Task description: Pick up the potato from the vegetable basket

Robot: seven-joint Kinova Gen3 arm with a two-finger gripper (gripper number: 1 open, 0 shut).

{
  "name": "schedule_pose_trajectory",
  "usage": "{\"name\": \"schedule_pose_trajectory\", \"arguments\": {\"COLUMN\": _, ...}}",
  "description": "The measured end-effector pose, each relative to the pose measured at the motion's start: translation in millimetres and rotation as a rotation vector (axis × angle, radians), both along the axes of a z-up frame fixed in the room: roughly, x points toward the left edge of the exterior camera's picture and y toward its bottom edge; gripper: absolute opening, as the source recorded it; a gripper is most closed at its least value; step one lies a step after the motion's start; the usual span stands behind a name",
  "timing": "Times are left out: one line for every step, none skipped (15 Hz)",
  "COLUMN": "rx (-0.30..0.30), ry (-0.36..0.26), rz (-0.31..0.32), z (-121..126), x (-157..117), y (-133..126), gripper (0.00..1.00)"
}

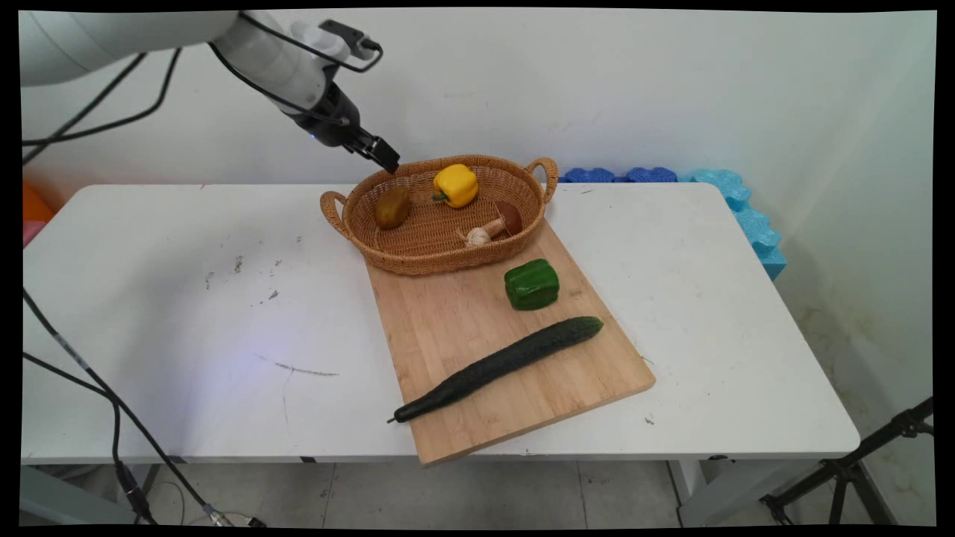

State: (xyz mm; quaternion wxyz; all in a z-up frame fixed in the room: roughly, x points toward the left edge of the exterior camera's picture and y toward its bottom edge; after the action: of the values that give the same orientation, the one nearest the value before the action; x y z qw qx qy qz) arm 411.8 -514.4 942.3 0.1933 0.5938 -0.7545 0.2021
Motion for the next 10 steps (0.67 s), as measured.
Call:
{"name": "schedule_pose_trajectory", "arguments": {"rx": 0.005, "ry": -0.001, "rz": 0.005, "z": -4, "x": 0, "y": -3, "gripper": 1.00}}
{"name": "schedule_pose_trajectory", "arguments": {"rx": 0.011, "ry": -0.003, "rz": 0.013, "z": -10, "x": -1, "y": -6, "gripper": 1.00}}
{"name": "schedule_pose_trajectory", "arguments": {"rx": 0.020, "ry": -0.004, "rz": 0.019, "z": -17, "x": -2, "y": -10, "gripper": 1.00}}
{"name": "schedule_pose_trajectory", "arguments": {"rx": 0.028, "ry": -0.004, "rz": 0.024, "z": -24, "x": -3, "y": -13, "gripper": 1.00}}
{"name": "schedule_pose_trajectory", "arguments": {"rx": 0.035, "ry": -0.004, "rz": 0.027, "z": -30, "x": -4, "y": -16, "gripper": 1.00}}
{"name": "schedule_pose_trajectory", "arguments": {"rx": 0.040, "ry": -0.004, "rz": 0.028, "z": -33, "x": -5, "y": -17, "gripper": 1.00}}
{"name": "schedule_pose_trajectory", "arguments": {"rx": 0.046, "ry": -0.004, "rz": 0.030, "z": -38, "x": -6, "y": -19, "gripper": 1.00}}
{"name": "schedule_pose_trajectory", "arguments": {"rx": 0.052, "ry": -0.004, "rz": 0.032, "z": -44, "x": -7, "y": -21, "gripper": 1.00}}
{"name": "schedule_pose_trajectory", "arguments": {"rx": 0.058, "ry": -0.004, "rz": 0.034, "z": -49, "x": -8, "y": -23, "gripper": 1.00}}
{"name": "schedule_pose_trajectory", "arguments": {"rx": 0.061, "ry": -0.004, "rz": 0.035, "z": -51, "x": -8, "y": -24, "gripper": 1.00}}
